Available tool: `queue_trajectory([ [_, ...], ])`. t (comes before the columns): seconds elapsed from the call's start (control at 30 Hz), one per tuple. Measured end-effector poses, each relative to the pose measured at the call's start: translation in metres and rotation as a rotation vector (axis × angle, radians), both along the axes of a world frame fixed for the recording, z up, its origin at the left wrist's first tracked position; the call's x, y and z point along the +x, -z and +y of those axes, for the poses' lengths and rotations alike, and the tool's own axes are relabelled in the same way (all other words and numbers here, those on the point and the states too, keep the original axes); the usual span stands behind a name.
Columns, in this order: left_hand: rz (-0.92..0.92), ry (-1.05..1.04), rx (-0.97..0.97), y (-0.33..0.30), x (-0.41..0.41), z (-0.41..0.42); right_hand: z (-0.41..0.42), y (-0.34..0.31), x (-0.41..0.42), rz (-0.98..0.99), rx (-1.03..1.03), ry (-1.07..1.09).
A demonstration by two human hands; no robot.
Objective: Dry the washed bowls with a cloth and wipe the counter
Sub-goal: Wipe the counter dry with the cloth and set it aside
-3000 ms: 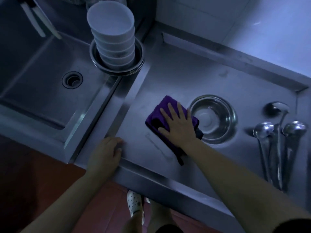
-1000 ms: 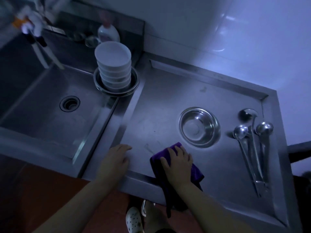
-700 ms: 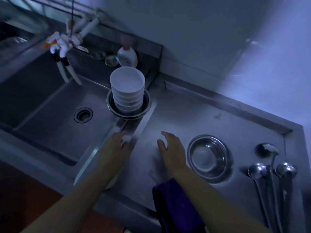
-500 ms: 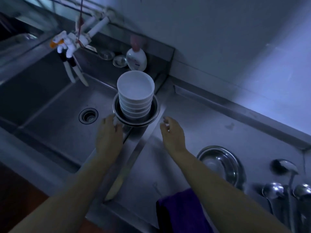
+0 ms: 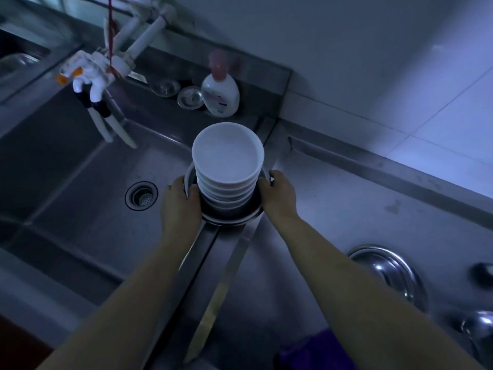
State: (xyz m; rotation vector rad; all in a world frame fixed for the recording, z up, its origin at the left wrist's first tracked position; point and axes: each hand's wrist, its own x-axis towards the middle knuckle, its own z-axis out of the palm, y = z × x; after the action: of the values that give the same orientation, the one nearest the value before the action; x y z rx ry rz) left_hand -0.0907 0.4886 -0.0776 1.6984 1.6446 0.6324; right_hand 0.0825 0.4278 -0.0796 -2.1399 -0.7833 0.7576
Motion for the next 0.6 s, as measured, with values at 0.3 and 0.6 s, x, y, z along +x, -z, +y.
queue_trajectory([
  [0.3, -0.018, 0.064, 0.049, 0.006, 0.01, 0.005, 0.003, 0.004, 0.005, -0.059, -0.005, 0.059],
  [0.6, -0.028, 0.165, 0.048, 0.004, 0.068, 0.007, -0.019, 0.005, 0.051, -0.08, 0.014, 0.197],
])
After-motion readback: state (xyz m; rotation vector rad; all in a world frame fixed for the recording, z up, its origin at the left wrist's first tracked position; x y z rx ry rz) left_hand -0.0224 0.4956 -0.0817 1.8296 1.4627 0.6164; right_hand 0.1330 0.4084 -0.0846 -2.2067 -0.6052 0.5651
